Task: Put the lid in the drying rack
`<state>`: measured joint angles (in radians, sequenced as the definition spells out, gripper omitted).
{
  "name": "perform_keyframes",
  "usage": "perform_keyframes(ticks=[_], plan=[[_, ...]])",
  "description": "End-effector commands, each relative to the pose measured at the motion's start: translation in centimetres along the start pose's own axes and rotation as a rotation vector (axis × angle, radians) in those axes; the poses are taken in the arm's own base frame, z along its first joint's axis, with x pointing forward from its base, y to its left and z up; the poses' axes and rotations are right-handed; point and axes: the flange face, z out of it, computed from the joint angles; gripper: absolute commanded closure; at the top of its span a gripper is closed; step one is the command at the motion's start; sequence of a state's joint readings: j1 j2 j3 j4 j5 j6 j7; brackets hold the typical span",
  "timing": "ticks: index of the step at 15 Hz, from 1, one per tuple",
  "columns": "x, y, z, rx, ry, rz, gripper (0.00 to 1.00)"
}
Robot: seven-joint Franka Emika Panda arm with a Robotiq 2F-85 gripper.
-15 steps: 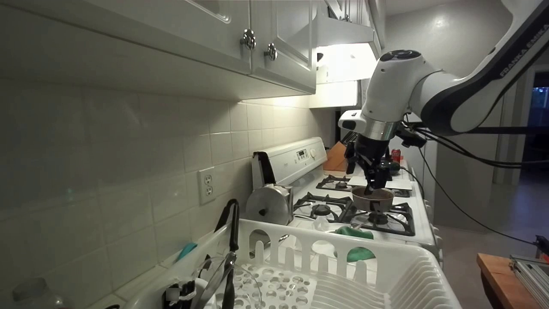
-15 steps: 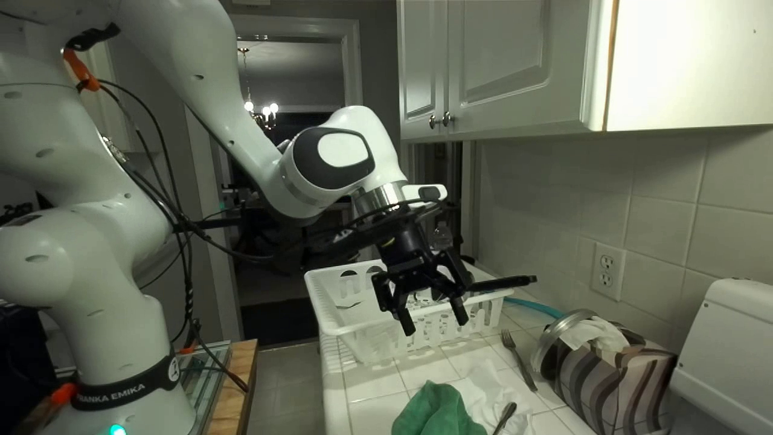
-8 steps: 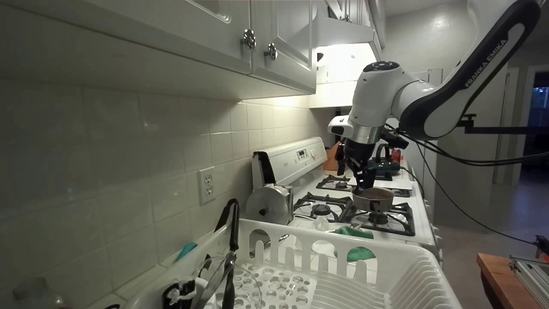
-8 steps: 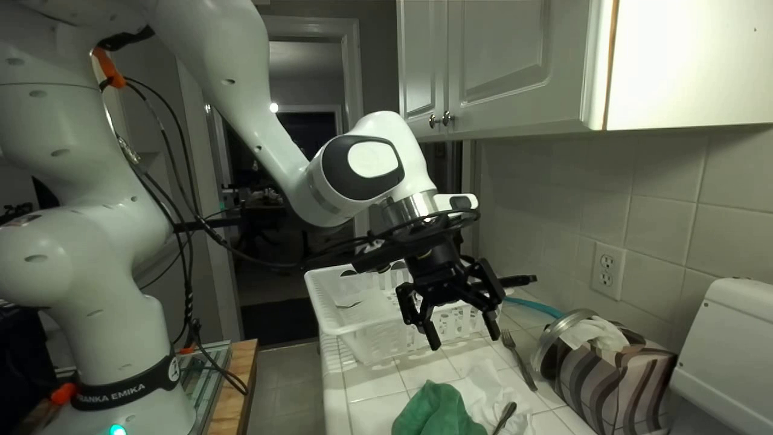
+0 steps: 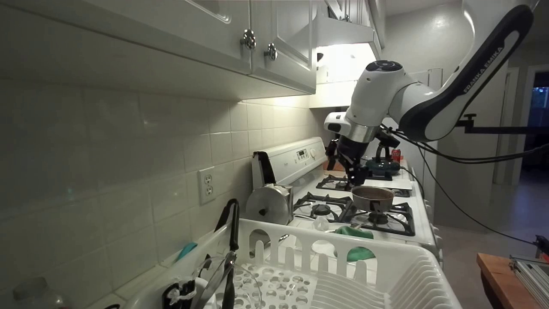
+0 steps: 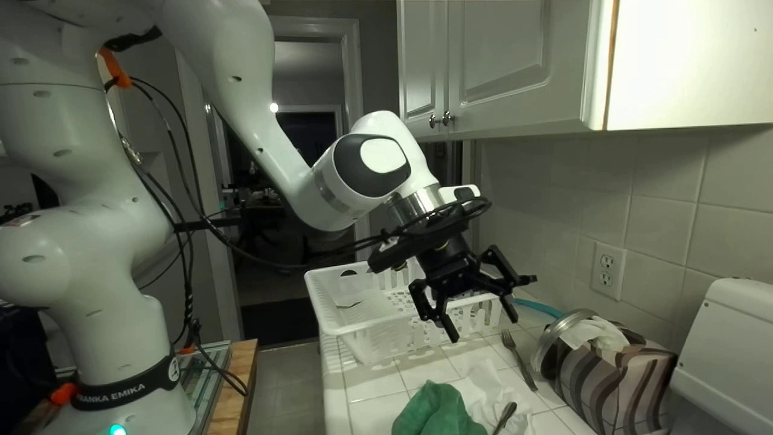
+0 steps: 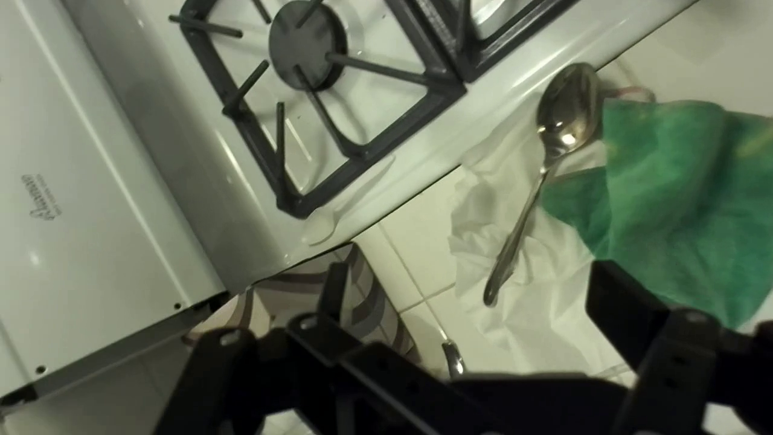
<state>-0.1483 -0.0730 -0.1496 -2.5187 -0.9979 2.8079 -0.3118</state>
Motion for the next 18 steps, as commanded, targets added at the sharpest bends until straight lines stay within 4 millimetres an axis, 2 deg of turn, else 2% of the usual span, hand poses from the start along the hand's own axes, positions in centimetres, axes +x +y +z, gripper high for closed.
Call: perform_keyframes(ticks=[1, 5, 9, 11, 14, 18], plan=[[1.6, 2.6, 2.8, -0.083, 0.07, -0.116, 0.0], [4.6, 4.5, 6.1, -0.128, 0.127, -0.252, 0.0], [9.6, 5.3, 8.2, -0.171, 0.185, -0.35, 0.0], [11.9, 5.9, 8.1, -0.206, 0.188, -0.389, 0.0], [15.1, 5.5, 8.7, -0.216, 0.224, -0.398, 0.0], [17.0, 4.5, 9.4, -0.199, 0.242, -0.377, 0.0]])
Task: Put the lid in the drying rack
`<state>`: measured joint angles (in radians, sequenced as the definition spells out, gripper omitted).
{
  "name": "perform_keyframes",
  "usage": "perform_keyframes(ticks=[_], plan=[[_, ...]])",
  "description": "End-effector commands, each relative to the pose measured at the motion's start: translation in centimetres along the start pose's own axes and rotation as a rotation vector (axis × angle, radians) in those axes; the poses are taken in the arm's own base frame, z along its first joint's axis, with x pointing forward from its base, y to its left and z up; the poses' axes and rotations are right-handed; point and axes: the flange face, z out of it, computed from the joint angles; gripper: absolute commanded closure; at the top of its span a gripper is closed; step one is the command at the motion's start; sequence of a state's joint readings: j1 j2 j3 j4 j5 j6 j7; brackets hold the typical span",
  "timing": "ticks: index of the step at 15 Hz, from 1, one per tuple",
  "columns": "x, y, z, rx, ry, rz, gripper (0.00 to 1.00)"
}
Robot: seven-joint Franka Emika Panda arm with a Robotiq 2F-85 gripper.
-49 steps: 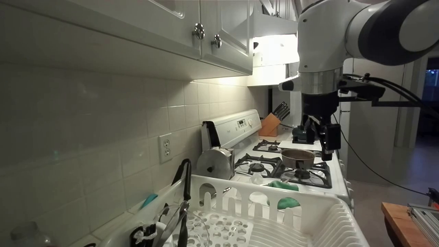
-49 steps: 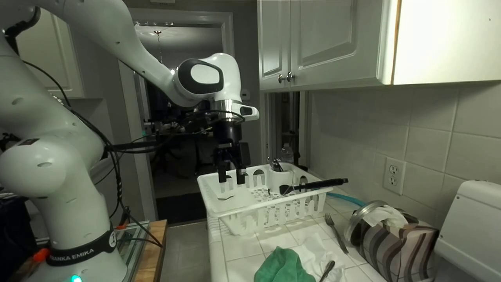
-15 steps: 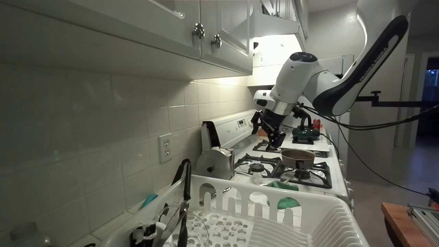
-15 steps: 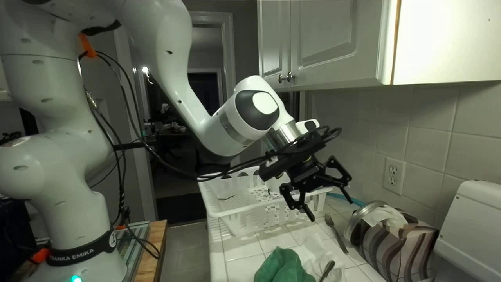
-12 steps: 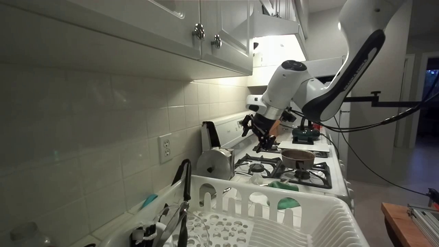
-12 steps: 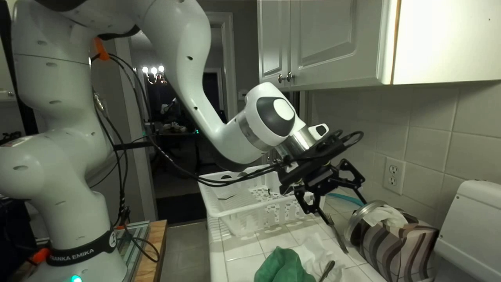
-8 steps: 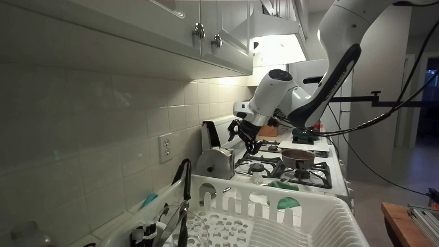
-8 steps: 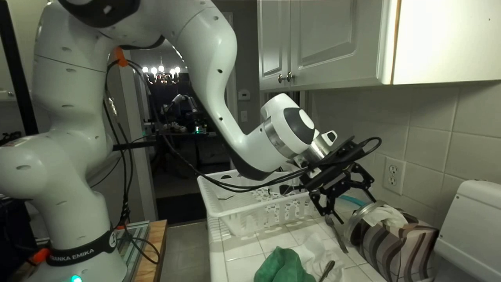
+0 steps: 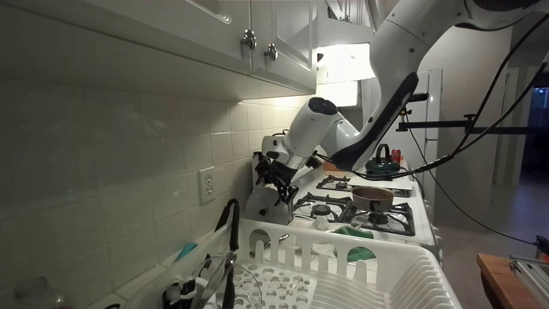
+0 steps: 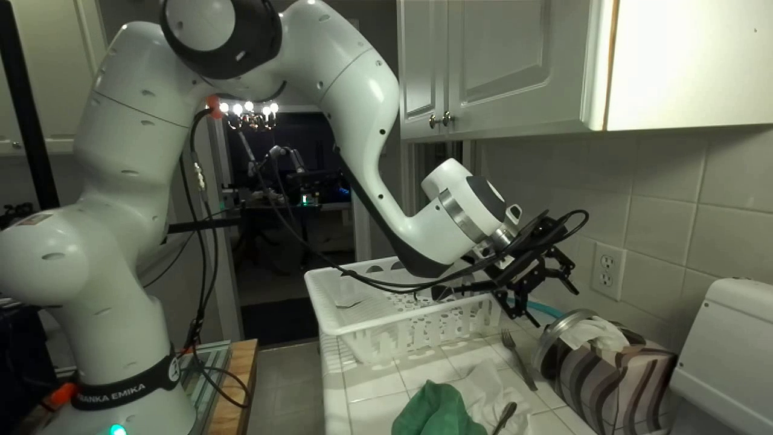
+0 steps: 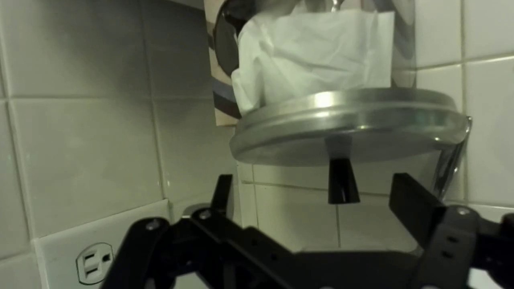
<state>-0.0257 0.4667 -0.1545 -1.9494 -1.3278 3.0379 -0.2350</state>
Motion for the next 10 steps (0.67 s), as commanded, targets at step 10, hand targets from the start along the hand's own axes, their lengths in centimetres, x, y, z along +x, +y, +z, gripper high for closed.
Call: perform_keyframes(ticks=[10], plan=[[0.2, -1.7, 5.7, 0.032, 0.037, 0.048, 0.05]])
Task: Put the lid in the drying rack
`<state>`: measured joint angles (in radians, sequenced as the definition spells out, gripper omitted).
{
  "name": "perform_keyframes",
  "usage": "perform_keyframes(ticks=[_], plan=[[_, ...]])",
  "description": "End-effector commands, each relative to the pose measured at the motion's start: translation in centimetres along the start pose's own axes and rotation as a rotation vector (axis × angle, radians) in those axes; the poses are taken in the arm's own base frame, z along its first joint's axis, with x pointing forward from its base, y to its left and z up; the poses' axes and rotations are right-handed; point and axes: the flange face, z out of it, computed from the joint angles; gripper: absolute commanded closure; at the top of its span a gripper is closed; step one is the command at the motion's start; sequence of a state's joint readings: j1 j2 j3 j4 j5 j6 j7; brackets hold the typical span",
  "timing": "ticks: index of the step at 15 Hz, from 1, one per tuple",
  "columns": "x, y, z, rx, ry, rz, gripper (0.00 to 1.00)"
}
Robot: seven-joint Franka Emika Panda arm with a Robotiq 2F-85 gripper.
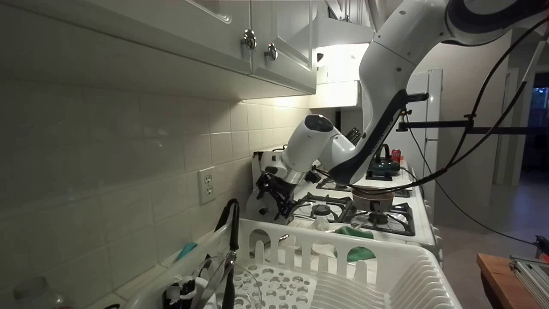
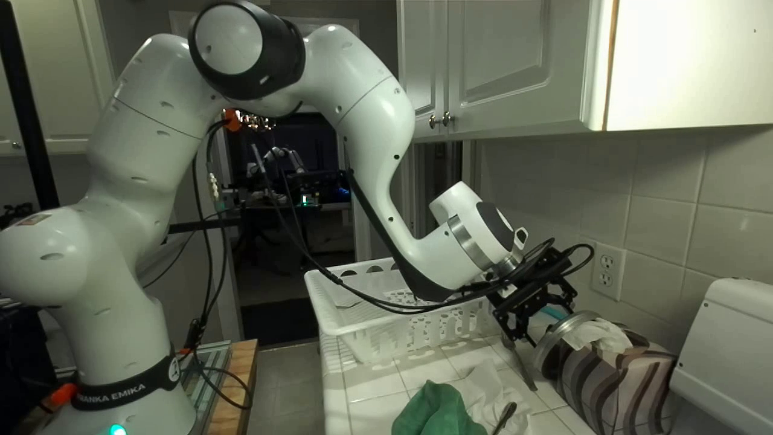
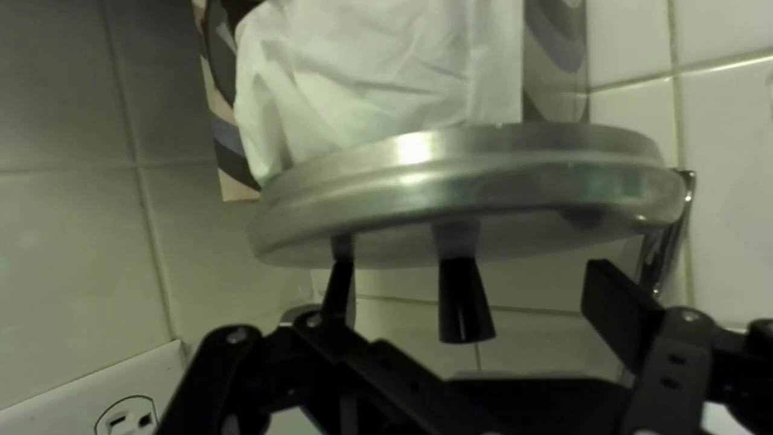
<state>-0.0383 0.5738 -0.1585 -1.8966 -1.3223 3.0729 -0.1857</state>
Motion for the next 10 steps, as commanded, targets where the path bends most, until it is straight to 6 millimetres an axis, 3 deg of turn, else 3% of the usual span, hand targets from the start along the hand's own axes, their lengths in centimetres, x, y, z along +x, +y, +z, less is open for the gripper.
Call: perform_keyframes(ticks=[1, 2, 4, 5, 10], plan=[[0.2, 0.7, 2.1, -0.015, 0.025, -0.001, 0.06], [0.2, 0.8, 2.4, -0.016, 0.027, -0.003, 0.1], [0.4, 1.1, 2.8, -0.024, 0.027, -0.006, 0.35], [0.5, 1.2, 2.9, -0.028, 0.025, -0.007, 0.37], [0.8, 1.9, 3.0, -0.044, 0.011, -0.009, 0.74]])
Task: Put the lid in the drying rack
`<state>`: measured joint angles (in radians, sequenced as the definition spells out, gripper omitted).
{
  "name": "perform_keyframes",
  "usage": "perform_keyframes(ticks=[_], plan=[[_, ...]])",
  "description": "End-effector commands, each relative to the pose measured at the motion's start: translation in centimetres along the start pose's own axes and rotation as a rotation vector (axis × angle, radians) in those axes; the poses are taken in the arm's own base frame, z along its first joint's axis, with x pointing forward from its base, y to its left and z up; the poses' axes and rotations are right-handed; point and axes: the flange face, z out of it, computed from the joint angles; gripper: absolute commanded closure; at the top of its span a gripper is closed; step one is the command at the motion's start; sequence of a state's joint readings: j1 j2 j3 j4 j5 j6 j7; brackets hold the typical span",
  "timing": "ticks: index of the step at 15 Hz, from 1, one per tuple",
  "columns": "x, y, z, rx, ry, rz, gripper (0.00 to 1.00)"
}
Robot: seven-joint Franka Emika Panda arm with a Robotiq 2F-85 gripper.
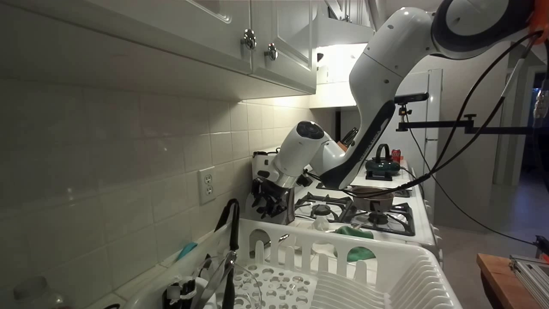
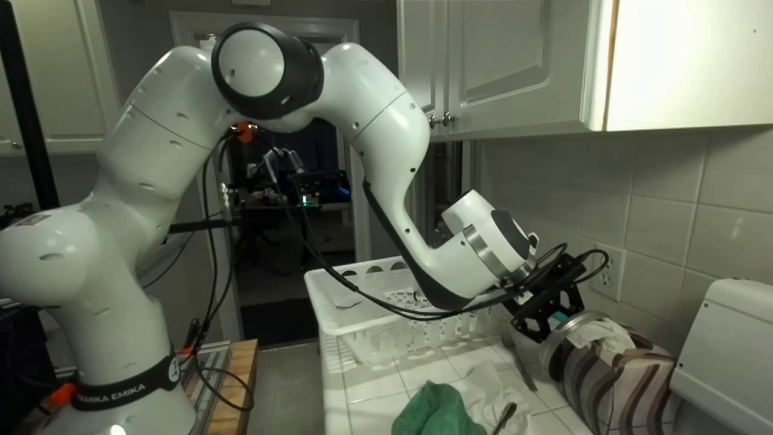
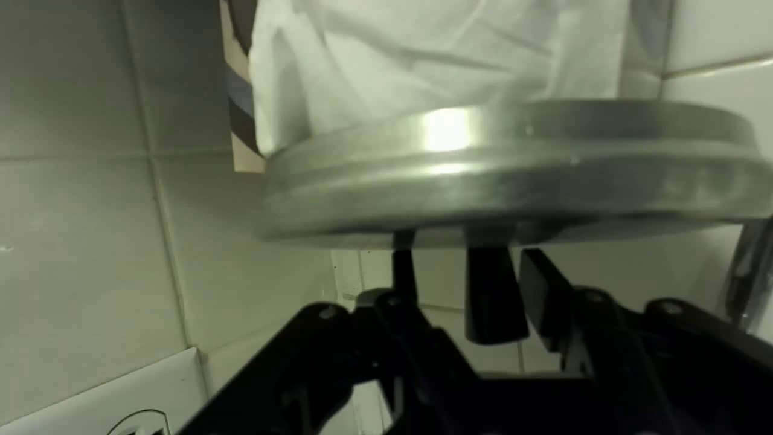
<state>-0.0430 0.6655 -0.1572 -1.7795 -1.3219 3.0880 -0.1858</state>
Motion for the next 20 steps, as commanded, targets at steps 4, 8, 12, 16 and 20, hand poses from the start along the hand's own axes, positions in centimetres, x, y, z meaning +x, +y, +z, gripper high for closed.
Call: perform_keyframes(ticks=[4, 8, 12, 16, 20], plan=[[1.2, 1.2, -0.2, -0.026, -0.003, -0.003, 0.98], [3.6, 2.9, -2.3, -0.083, 0.02, -0.015, 0.93], [5.6, 5.1, -5.1, -0.159, 0.037, 0.074, 0.93], [5.1, 5.1, -8.7, -0.189, 0.043, 0.261, 0.93], [4.7, 4.3, -12.2, -0.199, 0.084, 0.457, 0.93]])
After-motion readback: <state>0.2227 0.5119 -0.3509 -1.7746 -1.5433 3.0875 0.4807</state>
